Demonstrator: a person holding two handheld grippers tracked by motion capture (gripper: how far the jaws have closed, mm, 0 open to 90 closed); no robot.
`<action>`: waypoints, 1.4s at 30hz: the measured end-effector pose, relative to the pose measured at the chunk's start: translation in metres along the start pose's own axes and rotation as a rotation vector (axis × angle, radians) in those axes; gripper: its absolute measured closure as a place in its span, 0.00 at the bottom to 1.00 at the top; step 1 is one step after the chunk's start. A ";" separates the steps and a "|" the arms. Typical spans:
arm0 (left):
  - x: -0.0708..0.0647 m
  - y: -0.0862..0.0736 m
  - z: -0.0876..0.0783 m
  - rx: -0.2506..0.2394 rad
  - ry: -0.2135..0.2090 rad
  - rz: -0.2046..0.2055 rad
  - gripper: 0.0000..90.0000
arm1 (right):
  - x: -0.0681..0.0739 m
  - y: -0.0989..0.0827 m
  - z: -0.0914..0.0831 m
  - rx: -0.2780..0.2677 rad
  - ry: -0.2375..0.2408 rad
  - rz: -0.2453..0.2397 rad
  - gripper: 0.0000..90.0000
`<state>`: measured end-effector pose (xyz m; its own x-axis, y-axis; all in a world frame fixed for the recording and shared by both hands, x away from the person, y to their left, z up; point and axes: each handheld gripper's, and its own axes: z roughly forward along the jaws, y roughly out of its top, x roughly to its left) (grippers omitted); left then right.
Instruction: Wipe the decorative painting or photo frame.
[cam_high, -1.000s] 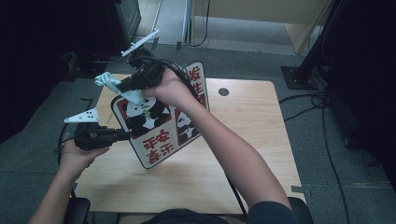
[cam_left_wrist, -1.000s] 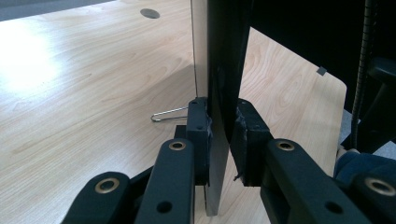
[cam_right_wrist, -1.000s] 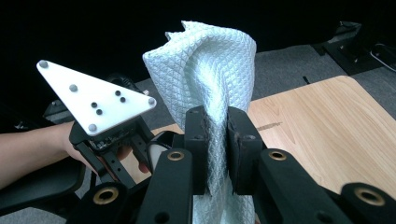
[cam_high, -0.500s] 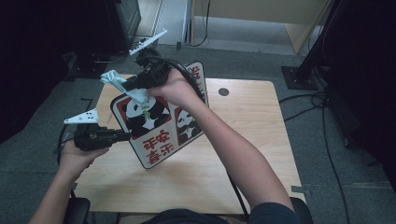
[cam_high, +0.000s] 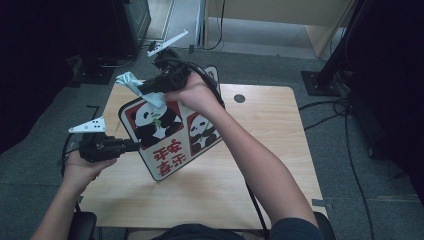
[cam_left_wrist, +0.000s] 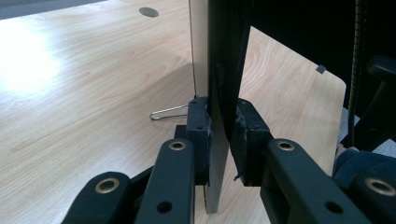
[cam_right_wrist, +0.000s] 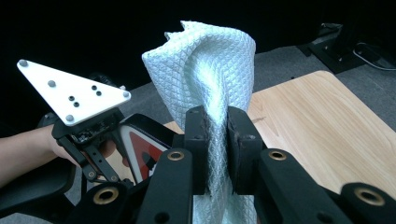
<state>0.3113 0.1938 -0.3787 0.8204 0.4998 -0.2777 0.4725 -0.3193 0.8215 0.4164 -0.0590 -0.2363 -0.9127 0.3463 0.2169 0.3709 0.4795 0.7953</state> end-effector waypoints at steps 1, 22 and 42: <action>0.000 0.000 0.000 0.000 0.000 -0.001 0.87 | -0.001 0.000 -0.001 -0.003 -0.003 -0.001 0.89; -0.001 0.000 0.000 0.001 -0.002 0.002 0.87 | -0.013 -0.009 -0.018 -0.019 -0.031 0.015 0.89; 0.000 -0.001 -0.001 0.002 -0.004 0.005 0.87 | -0.025 -0.016 -0.031 -0.034 -0.060 0.030 0.90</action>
<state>0.3108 0.1952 -0.3791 0.8244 0.4945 -0.2754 0.4685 -0.3232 0.8222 0.4277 -0.1006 -0.2366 -0.8887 0.4088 0.2075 0.3914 0.4408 0.8078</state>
